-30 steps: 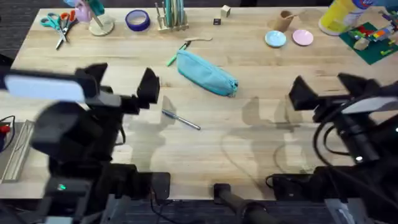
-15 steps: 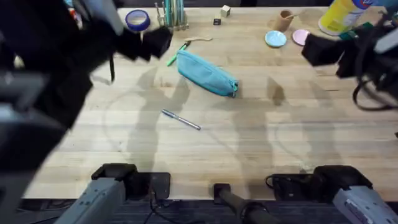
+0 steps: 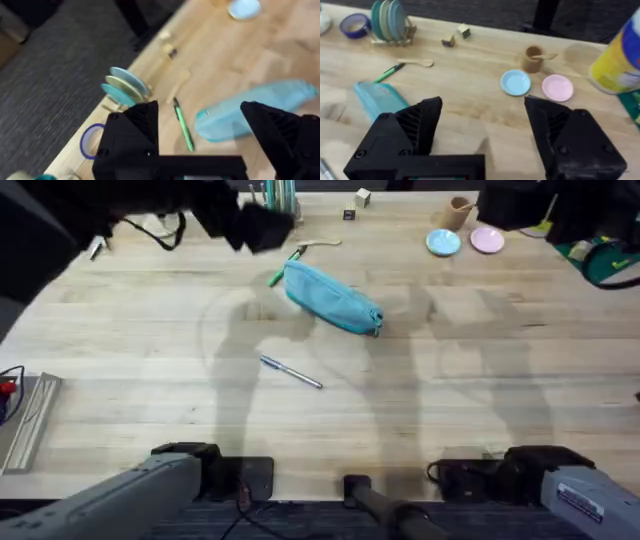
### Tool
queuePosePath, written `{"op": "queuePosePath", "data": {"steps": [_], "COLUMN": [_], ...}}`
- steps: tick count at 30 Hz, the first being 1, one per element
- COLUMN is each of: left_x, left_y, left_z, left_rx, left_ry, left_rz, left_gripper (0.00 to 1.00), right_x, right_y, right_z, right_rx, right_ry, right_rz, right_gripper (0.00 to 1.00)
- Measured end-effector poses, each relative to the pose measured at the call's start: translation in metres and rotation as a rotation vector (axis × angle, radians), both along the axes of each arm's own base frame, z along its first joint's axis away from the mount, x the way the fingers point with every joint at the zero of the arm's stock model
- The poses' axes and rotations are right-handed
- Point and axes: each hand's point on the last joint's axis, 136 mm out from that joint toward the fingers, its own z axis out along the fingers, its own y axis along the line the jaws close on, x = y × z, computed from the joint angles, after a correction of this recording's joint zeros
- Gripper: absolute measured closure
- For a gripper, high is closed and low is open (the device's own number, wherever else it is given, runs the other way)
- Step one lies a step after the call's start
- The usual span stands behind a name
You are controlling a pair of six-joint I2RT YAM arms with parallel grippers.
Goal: Unzip the bag, pick up the pens from the table one at a time and place them inside, then zip the bag closed.
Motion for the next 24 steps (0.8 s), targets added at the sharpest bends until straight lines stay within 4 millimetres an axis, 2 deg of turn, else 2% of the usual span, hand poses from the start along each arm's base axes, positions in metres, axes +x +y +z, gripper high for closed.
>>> {"op": "queuePosePath", "data": {"steps": [3, 6, 15, 24], "left_x": [-0.006, -0.007, 0.004, 0.0], "left_y": [-0.004, -0.006, -0.003, -0.004], "left_z": [-0.016, -0.024, -0.05, -0.055], "left_rx": [0.072, 0.133, 0.206, 0.211], "left_ry": [0.002, -0.03, -0.047, -0.03], "left_rz": [-0.089, -0.161, -0.247, -0.268], "left_gripper": [0.01, 0.01, 0.008, 0.008], "right_x": [-0.003, -0.009, -0.016, -0.015], "right_y": [0.004, 0.006, 0.011, 0.013], "right_z": [-0.006, -0.013, -0.017, -0.013], "right_rx": [0.011, 0.019, 0.035, 0.038], "right_ry": [0.029, 0.067, 0.095, 0.078], "right_rz": [0.021, 0.033, 0.059, 0.065], "right_gripper": [0.005, 0.005, 0.005, 0.005]}}
